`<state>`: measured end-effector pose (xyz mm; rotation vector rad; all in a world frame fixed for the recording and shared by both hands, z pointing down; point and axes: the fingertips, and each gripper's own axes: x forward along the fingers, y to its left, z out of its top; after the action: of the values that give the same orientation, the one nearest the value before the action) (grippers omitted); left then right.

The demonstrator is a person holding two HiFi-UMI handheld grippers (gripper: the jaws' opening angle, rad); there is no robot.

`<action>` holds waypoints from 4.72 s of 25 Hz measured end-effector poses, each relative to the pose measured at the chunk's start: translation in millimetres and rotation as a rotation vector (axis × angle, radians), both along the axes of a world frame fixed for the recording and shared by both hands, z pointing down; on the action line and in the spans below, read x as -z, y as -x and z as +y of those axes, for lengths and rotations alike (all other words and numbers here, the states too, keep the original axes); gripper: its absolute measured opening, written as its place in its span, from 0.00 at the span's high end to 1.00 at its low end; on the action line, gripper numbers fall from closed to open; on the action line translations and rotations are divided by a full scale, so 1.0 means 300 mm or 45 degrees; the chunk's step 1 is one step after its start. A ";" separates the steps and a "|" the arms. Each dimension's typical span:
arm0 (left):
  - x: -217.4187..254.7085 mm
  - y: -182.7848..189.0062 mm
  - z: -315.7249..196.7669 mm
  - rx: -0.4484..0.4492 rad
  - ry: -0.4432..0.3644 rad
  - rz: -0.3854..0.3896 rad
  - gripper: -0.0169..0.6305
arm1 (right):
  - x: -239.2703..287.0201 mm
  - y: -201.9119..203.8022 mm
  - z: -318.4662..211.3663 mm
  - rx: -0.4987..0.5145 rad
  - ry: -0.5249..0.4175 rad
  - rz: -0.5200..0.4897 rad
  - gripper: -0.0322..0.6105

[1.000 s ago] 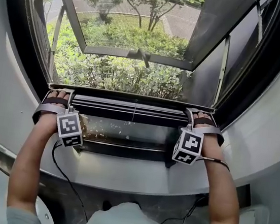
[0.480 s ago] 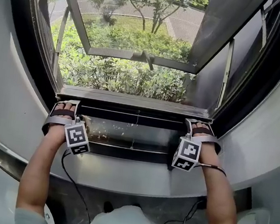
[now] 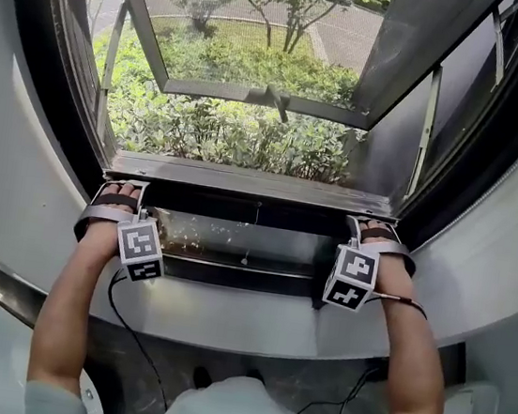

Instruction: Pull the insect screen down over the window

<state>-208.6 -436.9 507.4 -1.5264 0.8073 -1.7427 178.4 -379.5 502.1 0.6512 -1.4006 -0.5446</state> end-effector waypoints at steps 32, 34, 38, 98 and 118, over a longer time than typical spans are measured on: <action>-0.011 -0.008 -0.040 -0.025 -0.190 0.092 0.61 | -0.034 -0.007 -0.081 -0.007 -0.399 -0.005 0.53; 0.004 -0.015 -0.053 -0.031 -0.233 0.087 0.64 | -0.019 -0.012 -0.089 0.025 -0.463 0.008 0.56; 0.030 -0.022 -0.065 -0.037 -0.347 0.150 0.72 | 0.011 -0.013 -0.097 0.045 -0.541 0.026 0.67; 0.210 -0.509 0.737 0.522 -0.635 1.870 0.95 | 0.192 0.306 0.364 0.043 -0.268 -1.860 0.94; 0.181 -0.381 1.446 0.538 -0.655 1.815 0.95 | 0.126 0.413 1.039 -0.041 -0.255 -1.865 0.94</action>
<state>-94.4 -3.1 453.1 -2.1515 2.1383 -0.2713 54.5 -67.9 464.2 1.3529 -2.6893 -0.0983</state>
